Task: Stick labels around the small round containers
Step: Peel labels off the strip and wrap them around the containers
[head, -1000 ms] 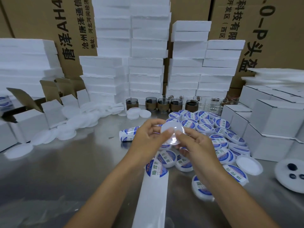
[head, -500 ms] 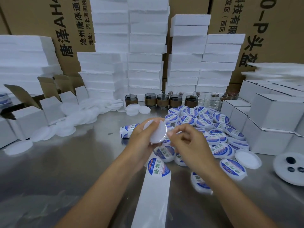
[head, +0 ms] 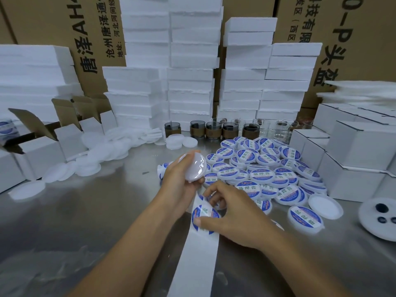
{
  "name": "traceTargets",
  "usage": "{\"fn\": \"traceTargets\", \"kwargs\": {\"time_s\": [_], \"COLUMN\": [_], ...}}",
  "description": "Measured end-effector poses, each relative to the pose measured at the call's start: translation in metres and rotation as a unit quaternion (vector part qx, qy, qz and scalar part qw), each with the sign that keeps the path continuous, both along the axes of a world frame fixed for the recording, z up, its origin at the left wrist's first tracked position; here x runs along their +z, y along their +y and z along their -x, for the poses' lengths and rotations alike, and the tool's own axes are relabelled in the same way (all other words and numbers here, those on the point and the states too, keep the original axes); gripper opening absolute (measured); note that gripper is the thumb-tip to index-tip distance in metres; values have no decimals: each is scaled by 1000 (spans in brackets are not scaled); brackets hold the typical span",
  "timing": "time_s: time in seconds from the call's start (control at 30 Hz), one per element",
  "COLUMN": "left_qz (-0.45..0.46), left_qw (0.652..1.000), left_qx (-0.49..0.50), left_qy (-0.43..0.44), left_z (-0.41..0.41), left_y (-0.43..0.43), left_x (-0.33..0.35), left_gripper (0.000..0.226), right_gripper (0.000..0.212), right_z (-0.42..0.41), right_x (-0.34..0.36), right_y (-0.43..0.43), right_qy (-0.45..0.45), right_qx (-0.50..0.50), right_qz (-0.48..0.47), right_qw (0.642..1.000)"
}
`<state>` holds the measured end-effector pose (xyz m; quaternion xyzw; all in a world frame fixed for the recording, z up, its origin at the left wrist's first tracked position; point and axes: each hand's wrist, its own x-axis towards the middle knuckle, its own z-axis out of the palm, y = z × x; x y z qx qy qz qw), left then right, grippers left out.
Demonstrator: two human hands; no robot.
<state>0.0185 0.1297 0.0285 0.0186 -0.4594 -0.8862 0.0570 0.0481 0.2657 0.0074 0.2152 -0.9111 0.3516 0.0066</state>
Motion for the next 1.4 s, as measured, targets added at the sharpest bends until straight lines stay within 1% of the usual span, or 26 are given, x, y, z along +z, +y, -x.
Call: {"fn": "traceTargets", "kwargs": {"time_s": [0.1, 0.2, 0.3, 0.4, 0.5, 0.6, 0.67, 0.77, 0.87, 1.0, 1.07, 1.17, 1.27, 1.4], "left_qz": [-5, -26, -18, 12, 104, 214, 278, 371, 376, 330, 324, 325, 340, 357], "left_qw": [1000, 998, 996, 996, 992, 973, 957, 926, 924, 943, 945, 944, 939, 934], "left_qx": [-15, -37, -54, -68, -68, -63, -63, -45, -45, -43, -50, -52, -45, -21], "left_qy": [18, 46, 63, 51, 3, -53, -59, -52, -45, -18, -1, 7, 11, -4], "left_z": [2, 2, 2, 1, 1, 3, 3, 2, 1, -2, -1, 1, 1, 3], "left_y": [-4, -8, -11, -12, -7, -3, 0, 1, 2, 1, 1, 1, 1, 3], "left_x": [2, 3, 4, 4, 1, -4, -7, -11, -10, -8, -9, -11, -11, -11], "left_gripper": [13, 18, 21, 21, 18, 14, 15, 24, 27, 16, 17, 21, 21, 18], "right_gripper": [35, 29, 27, 24, 22, 27, 27, 28, 28, 28, 26, 26, 24, 29], "right_z": [5, 10, 14, 16, 18, 20, 21, 21, 20, 19, 19, 19, 18, 17], "right_x": [-1, 0, 1, 1, 0, -1, -1, -1, -1, -1, -1, -2, -2, -2], "right_y": [1, 4, 7, 11, 15, 17, 16, 15, 15, 14, 13, 13, 13, 12], "right_qy": [28, 46, 73, 97, 127, 167, 190, 196, 198, 174, 171, 166, 170, 171], "right_qx": [-34, -86, -128, -146, -157, -163, -163, -155, -142, -132, -126, -127, -124, -120], "right_qz": [46, 87, 141, 156, 161, 139, 114, 102, 113, 114, 106, 103, 122, 123], "right_qw": [998, 991, 979, 972, 966, 962, 961, 963, 963, 969, 971, 973, 970, 970]}}
